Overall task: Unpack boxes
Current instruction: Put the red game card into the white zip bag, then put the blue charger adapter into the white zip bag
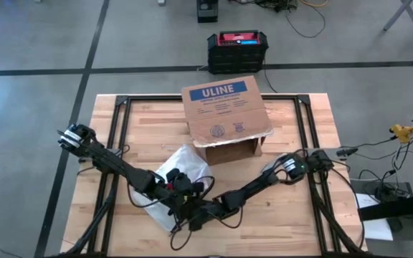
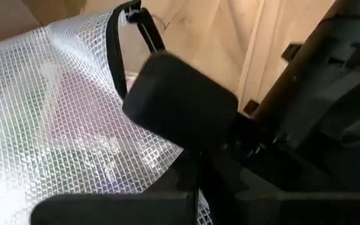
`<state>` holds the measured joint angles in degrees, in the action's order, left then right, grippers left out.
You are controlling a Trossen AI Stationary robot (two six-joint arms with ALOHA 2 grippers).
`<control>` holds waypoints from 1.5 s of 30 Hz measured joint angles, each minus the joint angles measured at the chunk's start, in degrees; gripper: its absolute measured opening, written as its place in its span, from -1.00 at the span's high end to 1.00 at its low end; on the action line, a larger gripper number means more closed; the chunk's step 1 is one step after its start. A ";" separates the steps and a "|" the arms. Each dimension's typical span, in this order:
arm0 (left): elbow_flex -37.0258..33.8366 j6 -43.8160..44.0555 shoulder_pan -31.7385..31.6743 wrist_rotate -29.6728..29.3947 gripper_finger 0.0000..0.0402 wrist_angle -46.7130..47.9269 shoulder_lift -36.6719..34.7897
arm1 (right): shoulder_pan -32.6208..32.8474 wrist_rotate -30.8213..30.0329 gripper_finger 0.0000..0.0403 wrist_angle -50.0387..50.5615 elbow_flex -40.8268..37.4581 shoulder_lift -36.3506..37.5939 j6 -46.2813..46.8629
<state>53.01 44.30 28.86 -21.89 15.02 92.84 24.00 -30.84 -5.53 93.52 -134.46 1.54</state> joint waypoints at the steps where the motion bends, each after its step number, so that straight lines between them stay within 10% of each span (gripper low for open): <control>1: 0.00 0.07 0.00 0.28 1.00 -0.20 0.00 | 0.24 0.07 1.00 2.77 -0.03 0.72 0.51; 12: -0.24 -0.35 0.00 0.20 1.00 0.30 0.04 | 2.03 -0.87 1.00 25.66 -2.09 12.72 -4.08; 19: -0.17 -0.20 0.07 -0.03 1.00 -0.72 0.00 | 1.85 6.07 1.00 22.17 -10.73 12.87 -5.50; 28: -0.17 -0.55 0.50 3.14 1.00 -0.65 -0.09 | -1.74 -10.98 1.00 12.69 -13.45 11.25 -6.10; 36: -0.17 -0.94 0.59 2.90 1.00 -0.34 -0.13 | 0.06 -5.37 1.00 20.05 -14.01 16.44 -2.78; 45: -0.17 -0.01 0.72 1.27 1.00 0.05 -0.13 | 4.23 -25.84 1.00 22.11 -38.07 36.64 26.00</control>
<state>52.84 44.29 29.58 -20.61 15.07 92.71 28.23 -56.68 16.59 55.45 -97.82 27.54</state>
